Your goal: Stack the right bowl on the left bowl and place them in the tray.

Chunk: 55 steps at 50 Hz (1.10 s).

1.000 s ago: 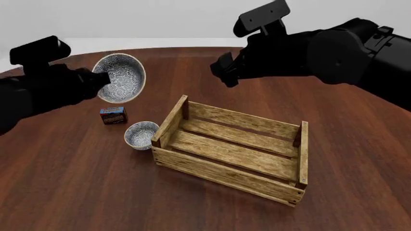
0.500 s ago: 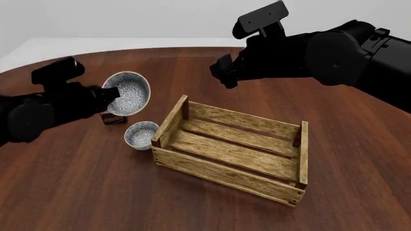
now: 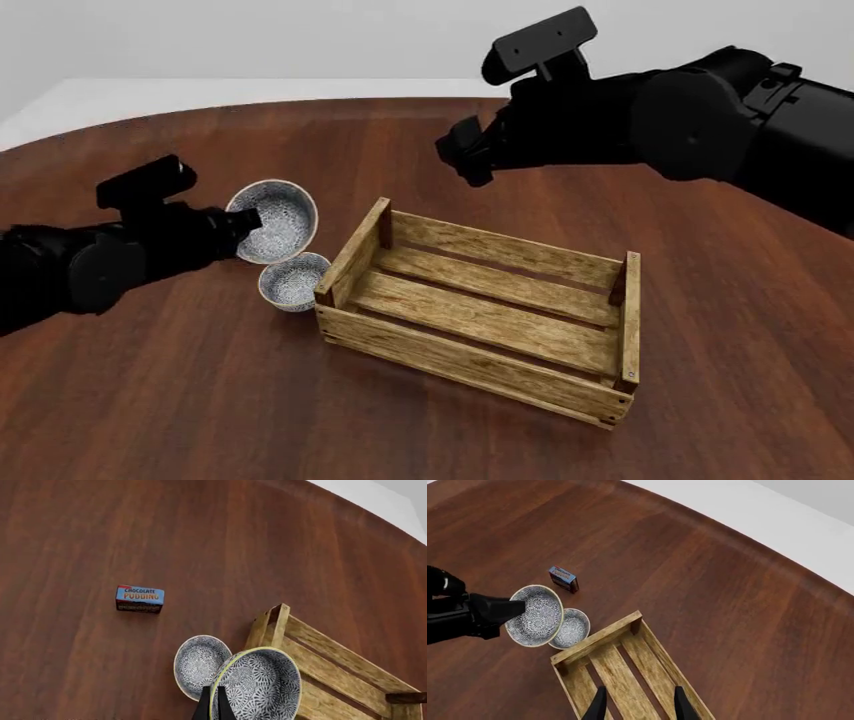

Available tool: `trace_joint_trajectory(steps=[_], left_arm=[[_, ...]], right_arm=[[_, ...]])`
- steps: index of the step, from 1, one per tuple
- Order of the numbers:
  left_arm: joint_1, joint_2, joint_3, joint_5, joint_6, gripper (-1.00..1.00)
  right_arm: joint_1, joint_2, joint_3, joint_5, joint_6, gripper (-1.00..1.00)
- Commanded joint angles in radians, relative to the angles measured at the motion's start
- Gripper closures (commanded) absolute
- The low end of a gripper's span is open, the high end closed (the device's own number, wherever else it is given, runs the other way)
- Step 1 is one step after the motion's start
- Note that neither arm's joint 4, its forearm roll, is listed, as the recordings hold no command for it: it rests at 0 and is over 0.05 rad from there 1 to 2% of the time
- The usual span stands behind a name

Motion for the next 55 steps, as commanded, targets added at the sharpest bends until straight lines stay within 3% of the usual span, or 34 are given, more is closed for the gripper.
trace_joint_trajectory(steps=[1, 17, 39, 55], left_arm=[[-0.014, 0.071, -0.007, -0.037, -0.007, 1.0], [-0.006, 0.154, 0.03, -0.131, -0.017, 1.0], [0.031, 0.288, -0.004, -0.182, -0.005, 1.0], [0.019, 0.381, -0.014, -0.239, -0.043, 1.0]], right_arm=[[0.001, -0.012, 0.0, 0.005, -0.002, -1.0], [-0.002, -0.005, -0.004, 0.007, -0.006, -1.0], [0.0, 0.001, 0.002, 0.002, -0.002, -1.0], [0.005, 0.0, 0.008, -0.001, -0.001, -1.0]])
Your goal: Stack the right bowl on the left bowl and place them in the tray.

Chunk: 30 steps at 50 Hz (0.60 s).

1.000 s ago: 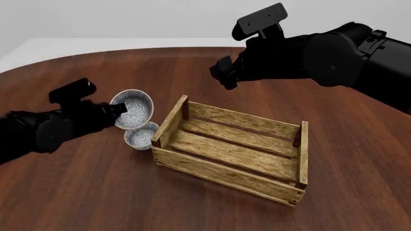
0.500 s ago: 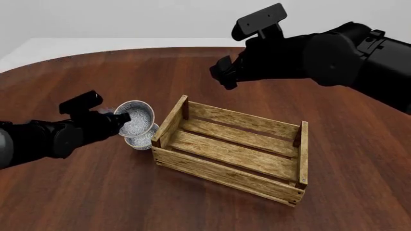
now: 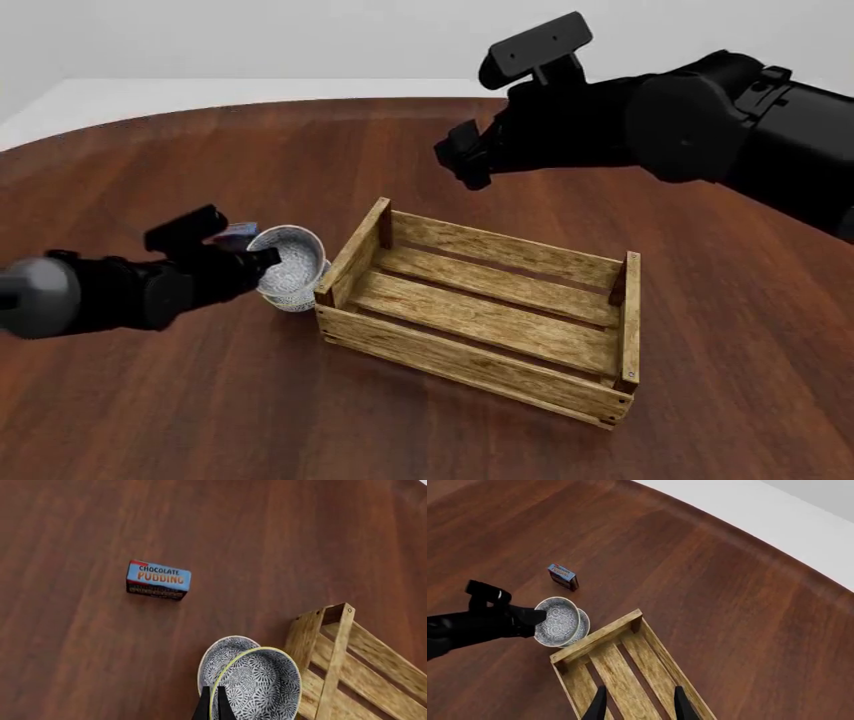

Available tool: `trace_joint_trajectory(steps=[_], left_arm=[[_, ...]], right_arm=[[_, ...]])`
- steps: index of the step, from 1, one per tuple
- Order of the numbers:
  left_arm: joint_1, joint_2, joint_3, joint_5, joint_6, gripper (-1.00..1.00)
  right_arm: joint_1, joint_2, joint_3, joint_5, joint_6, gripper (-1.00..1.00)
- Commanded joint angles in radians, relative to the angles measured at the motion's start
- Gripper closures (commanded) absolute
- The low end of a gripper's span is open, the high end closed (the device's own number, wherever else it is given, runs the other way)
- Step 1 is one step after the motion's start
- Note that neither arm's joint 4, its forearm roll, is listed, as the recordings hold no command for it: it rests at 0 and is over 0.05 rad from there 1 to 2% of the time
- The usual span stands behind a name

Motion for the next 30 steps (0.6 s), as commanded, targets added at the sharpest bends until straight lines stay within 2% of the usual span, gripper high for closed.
trace_joint_trajectory(steps=[1, 12, 15, 21, 22, 30], left_arm=[[-0.02, 0.081, -0.037, -0.03, -0.007, 1.0], [-0.02, 0.082, -0.032, -0.036, -0.014, 1.0], [-0.043, 0.08, -0.015, -0.052, -0.036, 1.0], [-0.038, 0.08, -0.024, -0.043, -0.025, 1.0], [-0.034, 0.083, -0.027, -0.044, -0.024, -1.0], [-0.047, 0.073, -0.017, -0.047, -0.037, -1.0]], right_arm=[[0.005, -0.01, 0.007, -0.001, 0.0, -1.0], [0.009, -0.009, 0.01, -0.002, 0.003, -1.0], [0.004, -0.007, 0.005, -0.001, 0.001, -1.0], [0.006, -0.009, 0.005, 0.0, 0.002, -1.0], [0.006, -0.008, 0.006, 0.0, 0.001, -1.0], [0.005, -0.007, 0.006, -0.001, 0.001, -1.0]])
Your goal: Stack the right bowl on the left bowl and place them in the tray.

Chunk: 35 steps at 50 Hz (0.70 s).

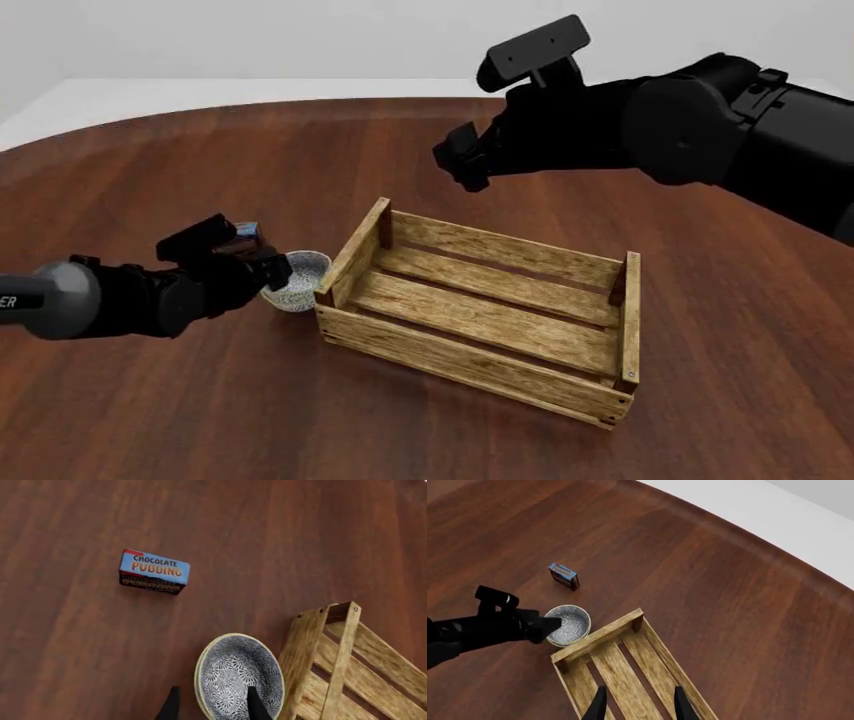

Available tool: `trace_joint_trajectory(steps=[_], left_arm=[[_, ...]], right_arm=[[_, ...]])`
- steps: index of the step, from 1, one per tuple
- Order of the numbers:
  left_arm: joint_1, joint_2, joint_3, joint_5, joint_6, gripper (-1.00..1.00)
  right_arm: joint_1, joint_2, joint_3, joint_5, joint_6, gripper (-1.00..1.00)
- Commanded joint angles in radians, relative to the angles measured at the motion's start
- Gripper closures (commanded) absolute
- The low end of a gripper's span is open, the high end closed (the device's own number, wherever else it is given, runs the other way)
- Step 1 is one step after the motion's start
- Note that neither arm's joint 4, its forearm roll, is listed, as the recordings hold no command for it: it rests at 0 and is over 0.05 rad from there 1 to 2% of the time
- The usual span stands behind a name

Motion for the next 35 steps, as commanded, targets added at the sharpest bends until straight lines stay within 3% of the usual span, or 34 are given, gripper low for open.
trace_joint_trajectory(steps=[1, 11, 18, 21, 22, 25, 29, 30, 35], left_arm=[[-0.028, 0.02, -0.024, 0.002, -0.001, -1.0], [-0.03, -0.029, -0.012, 0.015, 0.001, -1.0], [-0.015, -0.094, -0.038, 0.083, 0.074, -1.0], [-0.03, -0.095, -0.034, 0.084, 0.059, -1.0], [-0.005, -0.087, -0.074, 0.122, 0.113, -1.0], [-0.01, -0.092, -0.079, 0.127, 0.102, -1.0], [-0.006, -0.072, -0.109, 0.154, 0.125, -1.0], [0.004, -0.048, -0.134, 0.173, 0.159, -1.0], [0.003, -0.018, -0.154, 0.18, 0.168, -1.0]], right_arm=[[0.002, -0.009, 0.002, 0.002, -0.001, -1.0], [0.002, -0.011, 0.0, 0.004, -0.002, -1.0], [0.001, -0.01, 0.0, 0.004, -0.003, -1.0], [0.003, -0.01, 0.002, 0.003, -0.002, -1.0], [0.004, -0.012, 0.002, 0.004, -0.002, -1.0], [0.002, -0.012, 0.0, 0.004, -0.004, -1.0], [0.002, -0.011, -0.001, 0.005, -0.003, -1.0], [0.002, -0.01, 0.0, 0.004, -0.004, -1.0], [0.001, -0.009, 0.001, 0.004, -0.004, -1.0]])
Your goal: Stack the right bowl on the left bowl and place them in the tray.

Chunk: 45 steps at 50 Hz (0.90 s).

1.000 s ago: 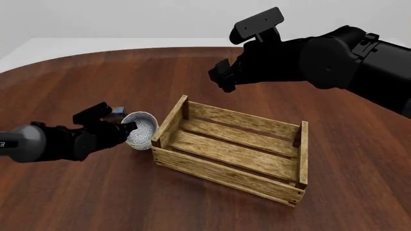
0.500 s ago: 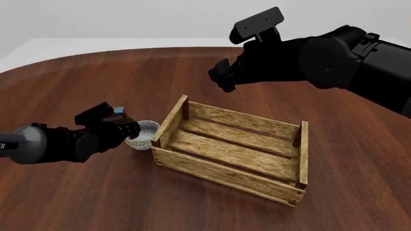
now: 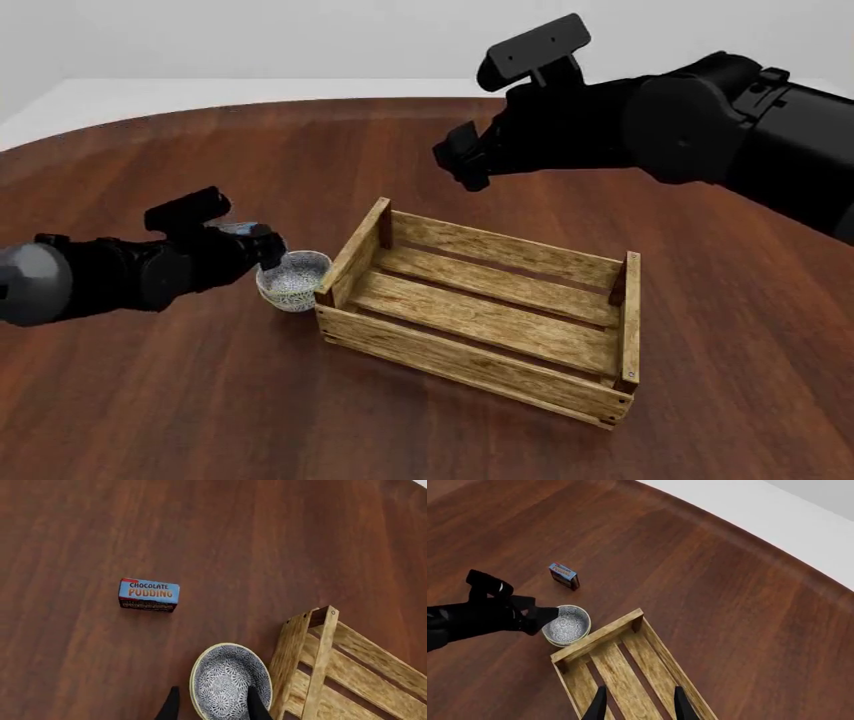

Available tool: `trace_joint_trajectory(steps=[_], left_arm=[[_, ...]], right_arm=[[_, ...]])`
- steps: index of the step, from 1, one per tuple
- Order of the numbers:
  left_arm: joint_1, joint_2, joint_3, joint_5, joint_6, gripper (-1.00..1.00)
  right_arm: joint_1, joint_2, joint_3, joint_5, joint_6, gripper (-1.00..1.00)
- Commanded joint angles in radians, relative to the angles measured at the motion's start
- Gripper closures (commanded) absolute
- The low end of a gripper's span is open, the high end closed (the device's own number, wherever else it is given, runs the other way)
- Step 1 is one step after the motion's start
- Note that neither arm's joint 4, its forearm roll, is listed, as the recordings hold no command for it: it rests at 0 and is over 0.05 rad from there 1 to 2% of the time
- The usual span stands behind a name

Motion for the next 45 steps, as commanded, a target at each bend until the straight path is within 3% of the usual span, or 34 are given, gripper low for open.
trace_joint_trajectory(steps=[1, 9, 10, 13, 14, 17, 45], left_arm=[[-0.013, 0.079, -0.088, 0.051, 0.067, -1.0], [0.003, 0.09, -0.13, 0.099, 0.09, -1.0], [0.025, 0.112, -0.149, 0.119, 0.129, -1.0], [0.001, 0.107, -0.133, 0.104, 0.106, -1.0], [0.015, 0.142, -0.141, 0.096, 0.135, -1.0], [-0.011, 0.122, -0.132, 0.092, 0.1, -1.0], [-0.001, 0.276, -0.176, 0.047, 0.117, -1.0]], right_arm=[[0.004, -0.011, 0.004, 0.001, 0.0, -1.0], [-0.001, -0.011, 0.001, 0.004, -0.001, -1.0], [-0.002, -0.01, 0.0, 0.004, -0.001, -1.0], [0.001, -0.01, 0.002, 0.003, -0.001, -1.0], [0.004, -0.01, 0.004, 0.002, -0.001, -1.0], [0.002, -0.009, 0.003, 0.001, -0.001, -1.0], [0.0, -0.005, 0.005, -0.003, -0.001, -1.0]])
